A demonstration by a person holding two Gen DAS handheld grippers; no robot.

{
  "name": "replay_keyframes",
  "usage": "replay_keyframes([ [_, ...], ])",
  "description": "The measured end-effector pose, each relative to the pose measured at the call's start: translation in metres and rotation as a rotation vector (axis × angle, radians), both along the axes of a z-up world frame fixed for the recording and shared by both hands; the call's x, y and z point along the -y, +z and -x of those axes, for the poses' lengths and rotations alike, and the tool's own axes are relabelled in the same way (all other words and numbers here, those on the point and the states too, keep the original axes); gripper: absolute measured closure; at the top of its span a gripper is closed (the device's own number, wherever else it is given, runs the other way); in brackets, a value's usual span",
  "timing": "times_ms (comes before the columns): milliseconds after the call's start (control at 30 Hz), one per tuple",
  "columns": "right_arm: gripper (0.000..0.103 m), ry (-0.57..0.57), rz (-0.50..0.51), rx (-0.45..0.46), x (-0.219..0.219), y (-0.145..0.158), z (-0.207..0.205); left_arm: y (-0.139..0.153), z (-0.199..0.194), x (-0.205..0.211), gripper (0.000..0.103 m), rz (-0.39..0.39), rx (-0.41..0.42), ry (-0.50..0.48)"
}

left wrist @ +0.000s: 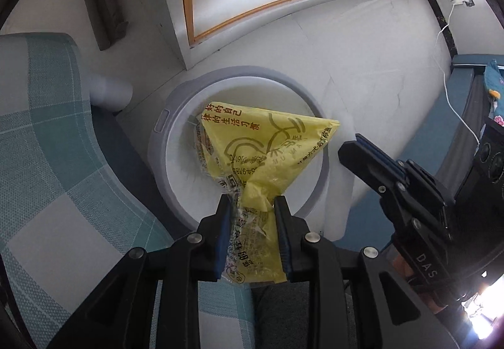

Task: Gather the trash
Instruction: 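Lift and carry the yellow bag in the left tool over the bin, then open the left tool to drop the yellow bag into the bin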

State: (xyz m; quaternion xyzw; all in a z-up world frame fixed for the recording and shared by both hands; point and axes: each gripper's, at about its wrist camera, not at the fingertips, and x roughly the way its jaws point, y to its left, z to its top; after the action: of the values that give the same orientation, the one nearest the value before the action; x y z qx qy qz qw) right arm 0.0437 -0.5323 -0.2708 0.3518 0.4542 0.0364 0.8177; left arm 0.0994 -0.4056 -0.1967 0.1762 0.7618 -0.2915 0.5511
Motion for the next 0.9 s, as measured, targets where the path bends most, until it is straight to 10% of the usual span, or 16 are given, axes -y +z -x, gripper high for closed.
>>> replay_keyframes([
  [200,0.089,0.016,-0.032,-0.053,-0.004,-0.023,-0.004,-0.009,-0.002,0.007,0.072,-0.054,-0.009,0.0],
  [567,0.069,-0.003,-0.077,-0.12,0.003,-0.04,0.007,-0.015,-0.006,0.0,0.024,-0.072,-0.002,0.083],
  [900,0.054,-0.04,-0.033,-0.127,0.019,-0.009,0.025,0.001,-0.006,-0.01,0.022,-0.041,0.026,0.1],
])
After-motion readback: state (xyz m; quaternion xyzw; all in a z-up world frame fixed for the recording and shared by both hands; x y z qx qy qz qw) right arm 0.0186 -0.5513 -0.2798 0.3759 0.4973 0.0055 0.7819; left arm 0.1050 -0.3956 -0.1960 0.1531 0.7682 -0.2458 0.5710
